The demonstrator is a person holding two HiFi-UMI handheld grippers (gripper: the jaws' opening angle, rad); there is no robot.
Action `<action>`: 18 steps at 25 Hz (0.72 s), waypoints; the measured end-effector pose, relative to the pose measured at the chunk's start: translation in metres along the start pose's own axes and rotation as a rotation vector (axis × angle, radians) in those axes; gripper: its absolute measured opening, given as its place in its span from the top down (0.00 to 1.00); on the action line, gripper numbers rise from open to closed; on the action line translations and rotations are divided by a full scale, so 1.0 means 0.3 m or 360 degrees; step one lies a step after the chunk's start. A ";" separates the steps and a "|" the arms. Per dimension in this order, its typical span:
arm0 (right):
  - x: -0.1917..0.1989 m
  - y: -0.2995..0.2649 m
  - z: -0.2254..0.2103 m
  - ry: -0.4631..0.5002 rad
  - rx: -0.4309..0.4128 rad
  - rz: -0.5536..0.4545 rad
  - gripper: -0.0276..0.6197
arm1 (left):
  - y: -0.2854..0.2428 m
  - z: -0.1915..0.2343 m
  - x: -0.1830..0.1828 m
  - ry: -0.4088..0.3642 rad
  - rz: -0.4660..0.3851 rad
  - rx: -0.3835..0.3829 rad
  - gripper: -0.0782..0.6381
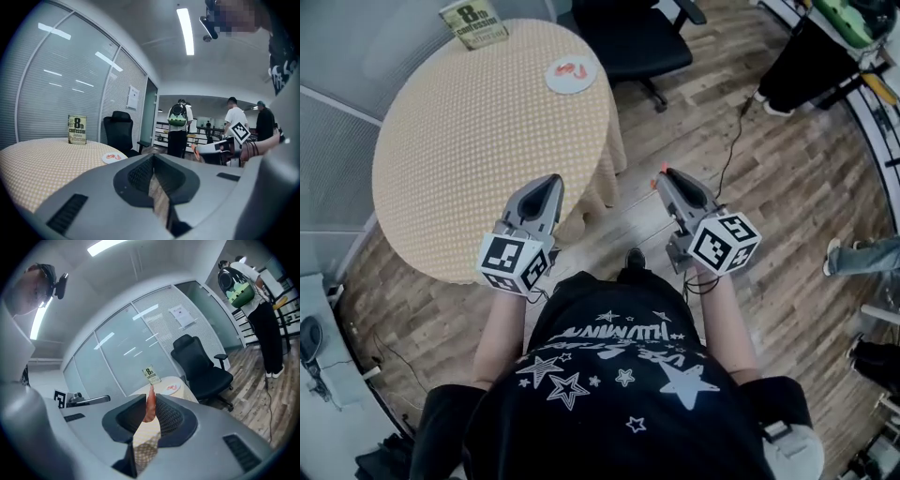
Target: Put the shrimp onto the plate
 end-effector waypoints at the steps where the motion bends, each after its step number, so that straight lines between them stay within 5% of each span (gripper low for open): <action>1: 0.002 -0.003 -0.006 -0.0004 -0.0026 0.0017 0.85 | 0.010 -0.003 0.000 -0.0005 -0.0007 -0.0040 0.88; 12: 0.041 -0.193 -0.039 -0.0045 -0.0306 0.0239 0.85 | 0.103 0.015 0.032 0.0009 -0.0033 -0.0434 0.88; 18: 0.070 -0.382 0.014 -0.0031 -0.0346 0.0297 0.85 | 0.091 0.181 0.049 0.0078 -0.0030 -0.0497 0.88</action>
Point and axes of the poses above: the fingertips, and each gripper's own axes: y backward along the fingers, z to its left, x out of its underside, the point moved 4 cm from there along y, backward along the fingers, and after that the axes turned 14 degrees about -z, right-handed, at the moved point
